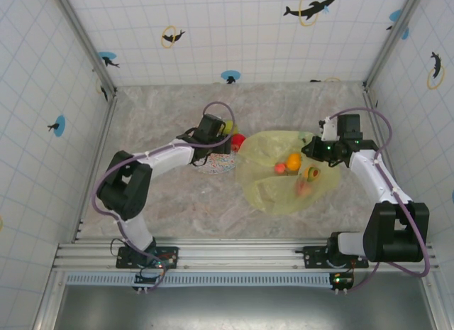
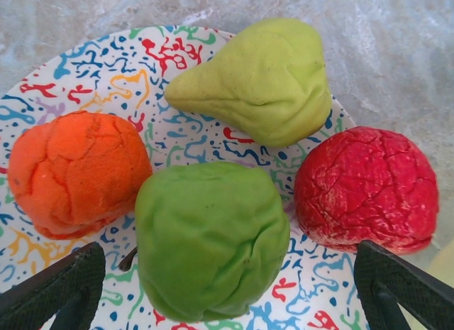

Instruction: Place the fruits into the plastic bag

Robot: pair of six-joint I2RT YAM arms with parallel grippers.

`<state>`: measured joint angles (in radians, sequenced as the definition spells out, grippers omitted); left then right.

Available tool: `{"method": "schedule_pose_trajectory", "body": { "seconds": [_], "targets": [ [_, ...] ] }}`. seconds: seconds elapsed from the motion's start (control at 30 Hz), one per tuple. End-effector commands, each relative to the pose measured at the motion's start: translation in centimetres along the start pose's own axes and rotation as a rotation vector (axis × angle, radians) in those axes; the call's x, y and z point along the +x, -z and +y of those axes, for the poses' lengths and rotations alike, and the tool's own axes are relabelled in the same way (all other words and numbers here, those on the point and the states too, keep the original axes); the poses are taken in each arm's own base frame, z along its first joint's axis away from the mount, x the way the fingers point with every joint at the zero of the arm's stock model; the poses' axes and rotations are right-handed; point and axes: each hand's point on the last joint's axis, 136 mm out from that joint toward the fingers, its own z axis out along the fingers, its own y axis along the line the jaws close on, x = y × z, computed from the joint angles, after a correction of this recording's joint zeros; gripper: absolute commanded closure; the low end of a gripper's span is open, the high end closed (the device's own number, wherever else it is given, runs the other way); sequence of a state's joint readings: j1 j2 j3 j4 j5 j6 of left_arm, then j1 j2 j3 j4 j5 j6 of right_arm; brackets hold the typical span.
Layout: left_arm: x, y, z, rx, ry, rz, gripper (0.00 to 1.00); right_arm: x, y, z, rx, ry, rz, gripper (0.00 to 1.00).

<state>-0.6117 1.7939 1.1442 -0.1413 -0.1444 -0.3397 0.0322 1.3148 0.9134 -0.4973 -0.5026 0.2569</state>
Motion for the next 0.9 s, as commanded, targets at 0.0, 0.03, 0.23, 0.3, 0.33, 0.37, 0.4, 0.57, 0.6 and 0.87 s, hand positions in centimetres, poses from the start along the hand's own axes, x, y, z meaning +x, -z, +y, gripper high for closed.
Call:
{"method": "schedule_pose_trajectory", "body": {
  "seconds": [0.0,0.03,0.23,0.3,0.33,0.37,0.4,0.57,0.6,0.87],
  "targets": [
    [-0.3,-0.8,0.2,-0.027,-0.02,0.015,0.1,0.4,0.2,0.0,-0.013,0.011,-0.007,1.0],
    [-0.3,-1.1,0.3,-0.032,-0.022,0.02,0.11,0.3,0.3,0.0,-0.013,0.01,-0.01,1.0],
    [0.1,-2.3,0.5,-0.053,-0.028,0.04,0.15,0.4,0.3,0.0,-0.012,0.009,-0.007,1.0],
    [0.2,-2.6,0.5,-0.058,-0.03,0.044,0.16,0.4,0.3,-0.1,-0.012,0.008,-0.008,1.0],
    [0.2,-2.7,0.5,-0.06,-0.031,0.045,0.17,0.4,0.3,-0.1,-0.013,0.008,-0.009,1.0],
    [0.3,-2.8,0.5,-0.062,-0.033,0.047,0.17,0.4,0.3,-0.1,-0.013,0.008,-0.009,1.0],
    [0.3,-2.9,0.6,-0.067,-0.032,0.048,0.18,0.4,0.2,-0.1,-0.013,0.008,-0.008,1.0],
    [0.4,-3.3,0.7,-0.075,-0.036,0.052,0.21,0.5,0.2,-0.2,-0.013,0.005,-0.005,1.0],
    [0.5,-3.5,0.8,-0.077,-0.036,0.055,0.22,0.5,0.2,-0.2,-0.012,0.005,-0.005,1.0],
    [0.9,-3.3,0.8,-0.077,-0.033,0.065,0.33,0.6,0.2,-0.3,-0.01,0.005,-0.006,1.0]
  ]
}}
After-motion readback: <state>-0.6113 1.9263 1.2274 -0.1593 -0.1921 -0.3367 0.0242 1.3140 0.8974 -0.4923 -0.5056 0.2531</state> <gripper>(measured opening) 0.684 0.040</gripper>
